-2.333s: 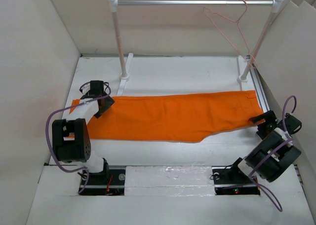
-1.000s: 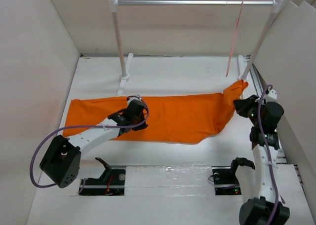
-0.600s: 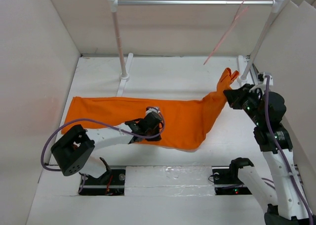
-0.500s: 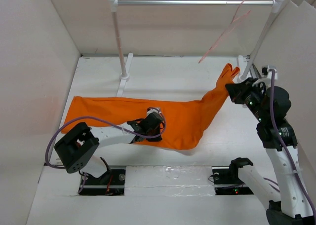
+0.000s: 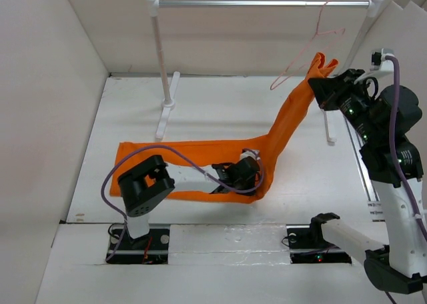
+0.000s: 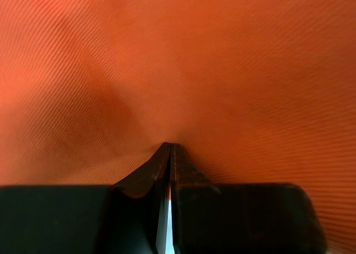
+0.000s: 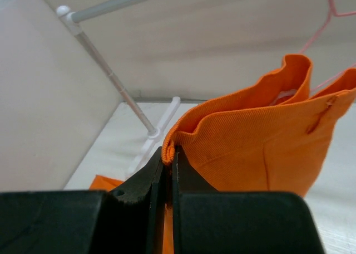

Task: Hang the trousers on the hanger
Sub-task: Fold the trousers at the center of the board, then pick up the hanger from the clothesline.

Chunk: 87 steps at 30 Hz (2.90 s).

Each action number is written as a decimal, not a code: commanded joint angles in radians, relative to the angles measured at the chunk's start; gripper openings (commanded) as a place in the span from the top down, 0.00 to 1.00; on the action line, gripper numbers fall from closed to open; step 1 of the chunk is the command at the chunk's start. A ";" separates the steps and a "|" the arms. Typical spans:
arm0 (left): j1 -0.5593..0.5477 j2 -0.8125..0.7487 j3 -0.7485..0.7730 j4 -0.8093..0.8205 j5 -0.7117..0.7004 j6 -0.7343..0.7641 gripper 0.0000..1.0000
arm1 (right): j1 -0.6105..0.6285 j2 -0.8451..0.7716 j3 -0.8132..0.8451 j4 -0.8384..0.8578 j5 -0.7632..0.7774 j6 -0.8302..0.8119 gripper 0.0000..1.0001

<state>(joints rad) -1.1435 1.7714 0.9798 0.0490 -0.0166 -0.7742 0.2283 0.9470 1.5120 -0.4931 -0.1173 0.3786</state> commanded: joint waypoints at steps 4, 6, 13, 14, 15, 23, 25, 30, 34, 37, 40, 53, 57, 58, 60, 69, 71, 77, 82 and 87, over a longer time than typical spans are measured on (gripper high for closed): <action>-0.045 -0.048 0.126 -0.101 -0.058 0.007 1.00 | 0.190 0.073 0.085 0.139 -0.015 -0.027 1.00; -0.024 -0.192 0.083 -0.152 -0.135 0.006 0.85 | 0.281 0.133 0.093 0.156 0.019 -0.035 1.00; 0.248 -0.785 -0.033 -0.581 -0.520 -0.062 0.51 | 0.453 0.360 0.183 0.292 0.042 -0.060 1.00; 0.304 -0.908 -0.012 -0.607 -0.584 -0.056 0.51 | 0.469 0.395 0.204 0.298 0.036 -0.063 1.00; 0.405 -0.962 0.046 -0.633 -0.618 -0.050 0.48 | 0.500 0.435 0.226 0.309 0.018 -0.064 1.00; 0.521 -1.049 0.535 -0.902 -0.984 -0.069 0.46 | 0.816 0.974 0.543 0.444 -0.119 -0.023 1.00; 0.521 -1.070 0.548 -0.916 -1.011 -0.069 0.45 | 0.868 1.021 0.556 0.473 -0.133 -0.003 0.95; 0.521 -1.124 0.524 -1.063 -1.008 -0.213 0.35 | 0.904 1.170 0.504 0.483 -0.303 0.043 0.32; 0.521 -1.165 0.363 -1.045 -0.933 -0.278 0.32 | 0.847 0.977 0.196 0.556 -0.295 0.008 0.27; 0.521 -1.134 0.168 -0.931 -0.808 -0.272 0.31 | 0.775 0.799 -0.068 0.580 -0.297 -0.012 0.39; 0.521 -1.060 -0.028 -0.754 -0.662 -0.261 0.30 | 0.712 0.617 -0.308 0.533 -0.242 -0.064 0.80; 0.856 -0.622 -0.370 -0.298 -0.254 -0.097 0.28 | 0.516 0.249 -0.907 0.384 -0.174 -0.133 1.00; 1.040 -0.622 -0.461 -0.255 -0.151 -0.073 0.29 | 0.481 0.291 -1.006 0.415 -0.145 -0.113 1.00; 1.089 -0.642 -0.487 -0.253 -0.108 -0.066 0.29 | 0.459 0.309 -1.016 0.422 -0.147 -0.110 1.00; 1.126 -0.651 -0.504 -0.252 -0.074 -0.059 0.29 | 0.444 0.317 -1.013 0.410 -0.160 -0.110 1.00; 1.108 -0.773 -0.238 -0.270 0.012 0.032 0.31 | 0.407 0.228 -0.290 -0.034 -0.059 -0.404 0.54; 1.033 -0.757 -0.124 -0.268 0.012 0.059 0.44 | 0.301 0.265 -0.071 -0.067 -0.050 -0.497 0.45; 0.791 -0.646 0.072 -0.270 0.037 0.150 1.00 | -0.082 0.404 0.316 -0.065 -0.209 -0.621 1.00; 0.604 -0.564 0.128 -0.265 -0.034 0.217 1.00 | -0.332 0.599 0.531 -0.075 -0.393 -0.630 0.61; 0.591 -0.567 0.056 -0.229 0.064 0.222 0.63 | -0.435 0.742 0.616 -0.154 -0.496 -0.673 0.22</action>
<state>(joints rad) -0.5610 1.2297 1.0565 -0.2043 0.0120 -0.5808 -0.1818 1.6333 2.0872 -0.5407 -0.5049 -0.2451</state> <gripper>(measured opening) 0.333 0.770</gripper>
